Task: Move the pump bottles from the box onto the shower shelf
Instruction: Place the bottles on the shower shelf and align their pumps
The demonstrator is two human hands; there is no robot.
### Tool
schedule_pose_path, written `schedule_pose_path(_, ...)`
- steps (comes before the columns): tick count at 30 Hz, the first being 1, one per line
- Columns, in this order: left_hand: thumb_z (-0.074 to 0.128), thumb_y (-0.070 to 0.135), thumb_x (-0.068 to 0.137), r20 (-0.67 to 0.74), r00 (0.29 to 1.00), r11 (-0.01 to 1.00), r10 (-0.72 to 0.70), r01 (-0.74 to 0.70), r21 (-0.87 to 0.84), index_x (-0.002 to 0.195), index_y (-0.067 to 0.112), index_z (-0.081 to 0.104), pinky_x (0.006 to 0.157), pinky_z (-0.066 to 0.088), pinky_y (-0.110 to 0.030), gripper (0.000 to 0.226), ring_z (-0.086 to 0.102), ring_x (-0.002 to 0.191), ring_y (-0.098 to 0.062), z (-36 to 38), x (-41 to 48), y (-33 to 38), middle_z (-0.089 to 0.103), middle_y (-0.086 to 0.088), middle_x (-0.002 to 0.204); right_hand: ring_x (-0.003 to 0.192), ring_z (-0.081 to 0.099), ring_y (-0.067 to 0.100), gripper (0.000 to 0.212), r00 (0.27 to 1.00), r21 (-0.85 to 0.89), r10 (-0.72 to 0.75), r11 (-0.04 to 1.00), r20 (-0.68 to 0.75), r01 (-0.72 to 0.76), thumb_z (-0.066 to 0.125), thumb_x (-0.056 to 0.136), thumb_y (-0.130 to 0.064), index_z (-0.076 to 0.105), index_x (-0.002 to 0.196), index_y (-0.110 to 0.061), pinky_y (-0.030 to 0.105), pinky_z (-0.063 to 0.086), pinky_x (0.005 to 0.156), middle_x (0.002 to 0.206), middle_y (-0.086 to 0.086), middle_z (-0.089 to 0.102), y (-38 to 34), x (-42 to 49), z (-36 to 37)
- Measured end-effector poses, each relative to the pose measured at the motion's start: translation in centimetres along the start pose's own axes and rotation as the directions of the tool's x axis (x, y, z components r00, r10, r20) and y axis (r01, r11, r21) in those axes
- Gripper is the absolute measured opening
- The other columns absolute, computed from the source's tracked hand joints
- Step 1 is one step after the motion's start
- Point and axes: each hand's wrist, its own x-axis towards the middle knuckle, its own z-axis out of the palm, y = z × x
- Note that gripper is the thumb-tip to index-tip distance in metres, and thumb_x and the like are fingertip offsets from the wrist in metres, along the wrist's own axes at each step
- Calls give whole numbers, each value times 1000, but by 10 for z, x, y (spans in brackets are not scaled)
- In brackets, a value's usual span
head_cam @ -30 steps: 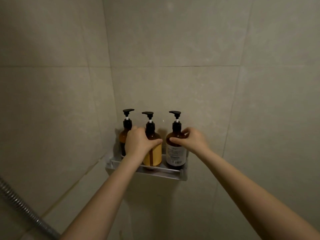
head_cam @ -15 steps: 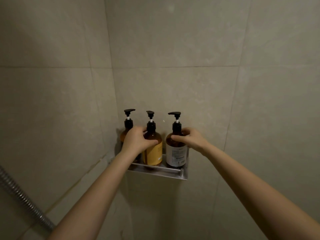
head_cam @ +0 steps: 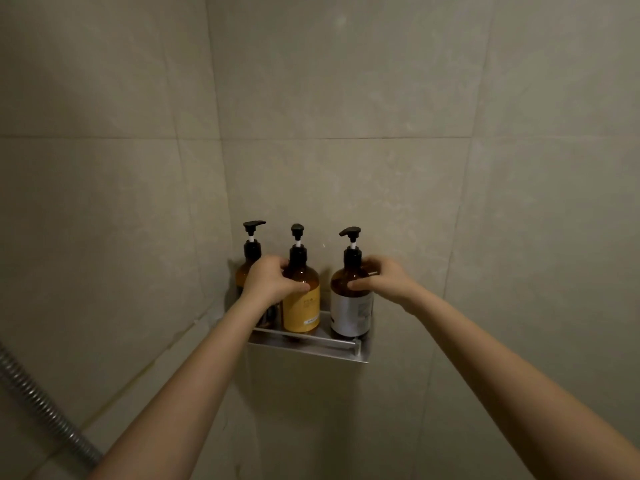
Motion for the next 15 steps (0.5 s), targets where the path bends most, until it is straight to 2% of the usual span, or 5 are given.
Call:
schedule_pose_path(4,79,37,65,-59,998,999,30,-31,-10,99,16,66,54,42,-16,42,62,83,-12,4,-3,-1,67,3,89,107,59,25,68,996,-38,-20,999,-90,16,76,67,-46,54,122,-14,26,46,70,120,8,62,-3,-2,12)
schedule_pose_path(7,78,52,59,-166,980,990,110,-92,110,91,17,69,61,54,-26,48,63,76,-11,7,-7,-1,69,3,83,101,61,20,75,984,-174,-30,985,-175,-1,77,59,-55,55,120,-17,23,45,65,116,4,64,-6,-2,17)
schedule_pose_path(11,79,47,60,-120,985,986,124,-109,124,91,18,68,64,54,-29,44,64,81,-14,5,-6,-4,69,1,88,91,56,16,77,993,-226,-48,974,-109,23,80,62,-44,51,126,-14,19,42,57,117,5,62,-10,1,11)
schedule_pose_path(13,80,41,62,-59,993,993,100,-96,76,98,18,67,57,45,-20,45,61,83,-12,2,-4,-5,68,1,94,99,58,21,76,998,-191,-39,981,-42,30,81,64,-34,48,129,-12,23,46,67,119,8,60,-9,2,2)
schedule_pose_path(15,81,35,63,-16,997,996,80,-79,48,107,16,65,56,38,-18,51,58,84,-11,-2,-3,-5,68,0,101,106,58,24,71,999,-112,-26,993,26,29,79,68,-23,48,130,-10,30,50,80,123,11,59,-7,2,-4)
